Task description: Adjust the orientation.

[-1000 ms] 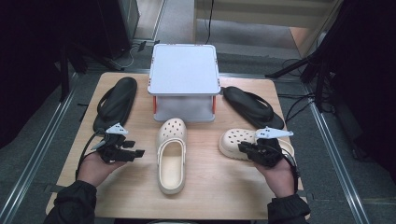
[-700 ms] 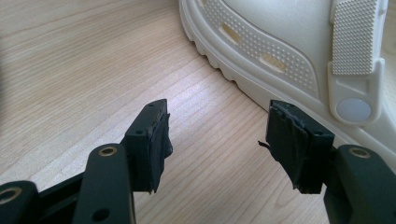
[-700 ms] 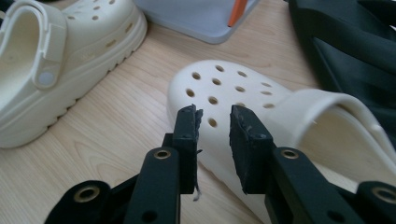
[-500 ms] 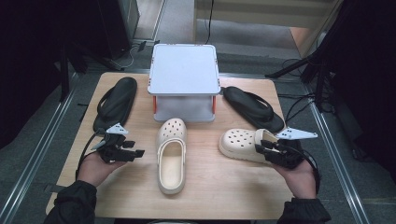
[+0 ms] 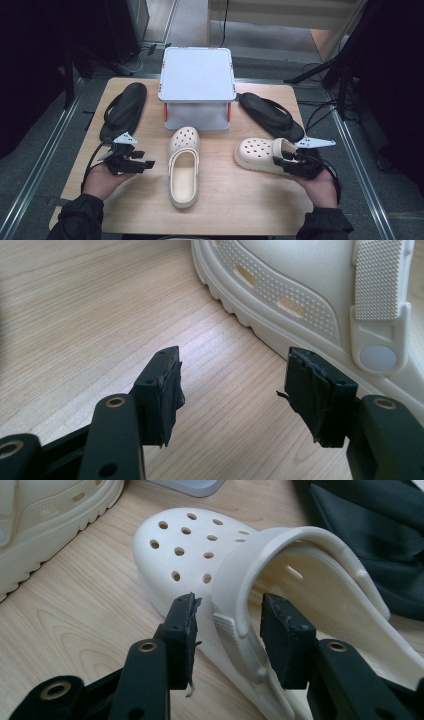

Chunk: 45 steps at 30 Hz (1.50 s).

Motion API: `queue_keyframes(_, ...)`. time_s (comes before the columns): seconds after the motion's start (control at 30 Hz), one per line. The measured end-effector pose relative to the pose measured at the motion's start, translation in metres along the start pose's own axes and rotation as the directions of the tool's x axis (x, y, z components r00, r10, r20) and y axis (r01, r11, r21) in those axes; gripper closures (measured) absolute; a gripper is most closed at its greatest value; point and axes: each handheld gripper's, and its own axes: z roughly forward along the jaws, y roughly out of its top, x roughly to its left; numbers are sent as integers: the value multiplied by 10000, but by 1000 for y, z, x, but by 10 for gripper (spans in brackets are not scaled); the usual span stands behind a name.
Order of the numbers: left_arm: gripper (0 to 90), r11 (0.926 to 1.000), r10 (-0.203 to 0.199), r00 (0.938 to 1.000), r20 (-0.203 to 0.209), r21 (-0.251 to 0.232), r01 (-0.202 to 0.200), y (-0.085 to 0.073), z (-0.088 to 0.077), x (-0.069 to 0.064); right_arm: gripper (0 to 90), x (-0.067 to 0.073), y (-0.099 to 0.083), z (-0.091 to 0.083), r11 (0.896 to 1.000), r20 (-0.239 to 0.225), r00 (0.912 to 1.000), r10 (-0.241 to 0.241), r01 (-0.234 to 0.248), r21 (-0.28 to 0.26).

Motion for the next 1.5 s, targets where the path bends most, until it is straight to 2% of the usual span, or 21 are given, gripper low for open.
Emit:
queue_keyframes(0.23, 403, 9999, -107, 9998, -161, -28, 107, -7, -5, -1, 602, -4, 7, 15, 9999, -413, 9991, -93, 98, 107)
queue_keyframes(0.5, 403, 9989, -452, 9984, -339, -107, 448, -17, -12, 0, 622, -8, 15, 27, 9995, -923, 9957, -19, 46, 298)
queue_keyframes(0.8, 403, 9983, -567, 9976, -398, -167, 561, -20, -15, 1, 720, -12, 20, 27, 9969, -1406, 9880, 642, -569, 548)
queue_keyframes(0.97, 404, 9988, -467, 9982, -375, -138, 462, -19, -15, 1, 753, -13, 21, 27, 9931, -1621, 9808, 1084, -994, 629)
queue_keyframes(1.07, 403, 9987, -495, 9980, -397, -160, 489, -20, -15, 1, 764, -9, 24, 26, 9925, -1569, 9815, 1097, -994, 718)
queue_keyframes(1.2, 404, 9985, -529, 9978, -401, -176, 522, -20, -15, 2, 768, -3, 28, 24, 9952, -1505, 9845, 902, -834, 514)
queue_keyframes(1.33, 404, 9988, -469, 9980, -417, -180, 462, -19, -15, 1, 768, 6, 36, 25, 9957, -1650, 9821, 914, -878, 289)
queue_keyframes(1.4, 405, 9988, -438, 9982, -398, -213, 430, -19, -15, 0, 768, 12, 41, 28, 9962, -1683, 9820, 859, -821, 294)
queue_keyframes(1.5, 405, 9987, -442, 9984, -359, -250, 433, -18, -15, -1, 767, 19, 48, 35, 9950, -1865, 9774, 994, -951, 316)
